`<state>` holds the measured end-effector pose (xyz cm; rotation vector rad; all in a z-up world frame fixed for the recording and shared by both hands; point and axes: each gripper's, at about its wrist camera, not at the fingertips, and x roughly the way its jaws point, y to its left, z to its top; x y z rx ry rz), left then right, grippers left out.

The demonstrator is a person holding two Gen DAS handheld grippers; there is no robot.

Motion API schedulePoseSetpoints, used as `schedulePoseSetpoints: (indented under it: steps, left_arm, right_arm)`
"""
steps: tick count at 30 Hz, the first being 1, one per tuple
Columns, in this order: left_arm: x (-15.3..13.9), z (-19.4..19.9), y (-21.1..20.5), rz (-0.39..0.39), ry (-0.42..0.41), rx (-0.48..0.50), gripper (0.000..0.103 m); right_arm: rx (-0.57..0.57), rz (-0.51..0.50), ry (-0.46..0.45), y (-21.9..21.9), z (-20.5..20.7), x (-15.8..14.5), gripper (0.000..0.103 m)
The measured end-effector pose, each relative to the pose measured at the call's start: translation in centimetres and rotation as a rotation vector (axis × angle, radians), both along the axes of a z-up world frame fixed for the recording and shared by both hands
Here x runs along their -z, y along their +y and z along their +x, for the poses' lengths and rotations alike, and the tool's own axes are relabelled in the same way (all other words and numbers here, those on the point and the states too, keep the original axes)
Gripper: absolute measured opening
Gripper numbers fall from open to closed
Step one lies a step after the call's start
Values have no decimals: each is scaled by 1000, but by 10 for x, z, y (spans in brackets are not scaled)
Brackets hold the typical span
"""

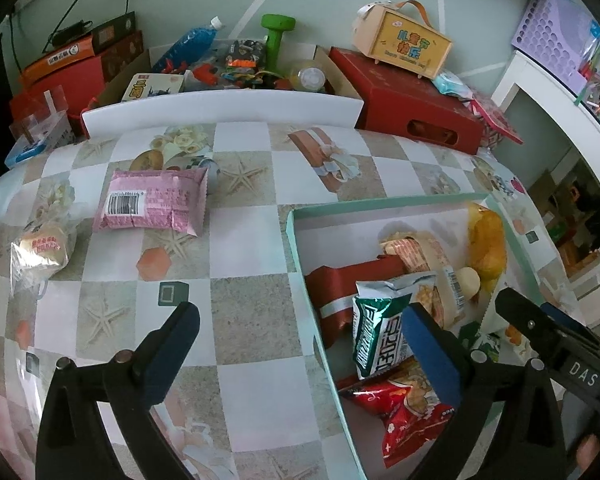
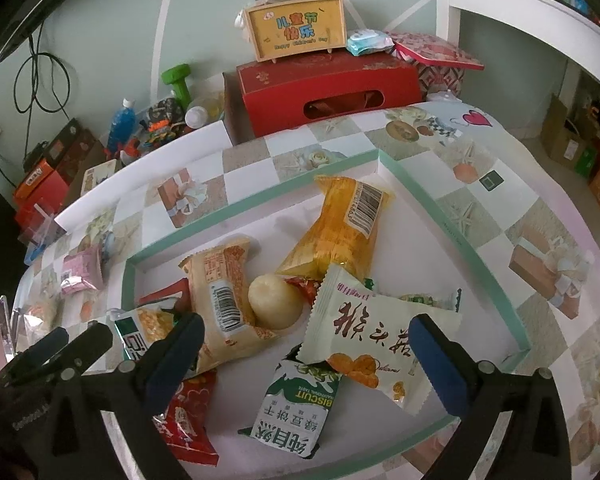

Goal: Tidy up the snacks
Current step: 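Move both open tools back to the round bun and pink pack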

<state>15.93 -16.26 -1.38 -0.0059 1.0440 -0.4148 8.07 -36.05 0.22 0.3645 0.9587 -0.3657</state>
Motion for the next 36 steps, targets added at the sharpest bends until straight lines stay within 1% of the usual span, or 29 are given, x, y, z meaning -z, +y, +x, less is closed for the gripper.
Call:
schedulePoseSetpoints:
  steps: [4,6,11,13,16,21,26,33,36]
  left_arm:
    - [1,-1,4,-63,34,1,101]
    - [1,-1,7,-72,44,-19,101]
    - [2,-3,16,-49,31,-21,101]
    - [0,-4,22,-37,8,-33,101]
    - [-3,-6,32,-14,-32,-68,101]
    - [-2,-6,57,1,-55,-122,101]
    - [-3,-8,82,49,-87,-164,101]
    - [-7,-10,119,67,-128,-233,101]
    - [-7,-9,134,57,-136,-264,101]
  right_arm:
    - [5,-3,-6,0,0,-2,103]
    - [7,-4,-9,0,0,-3,103]
    - [-14,-5,-11,7,3,-4,103]
    - [-27,-6,-15,11,5,-5,103]
    - [-58,-8,-23,22,8,-8,103]
    - [-118,-16,-29,44,16,-11,103]
    - [-182,-15,-42,69,23,-14,103]
    - [-287,-33,-29,106,32,-10,103]
    - [-321,-35,-29,118,34,-9,103]
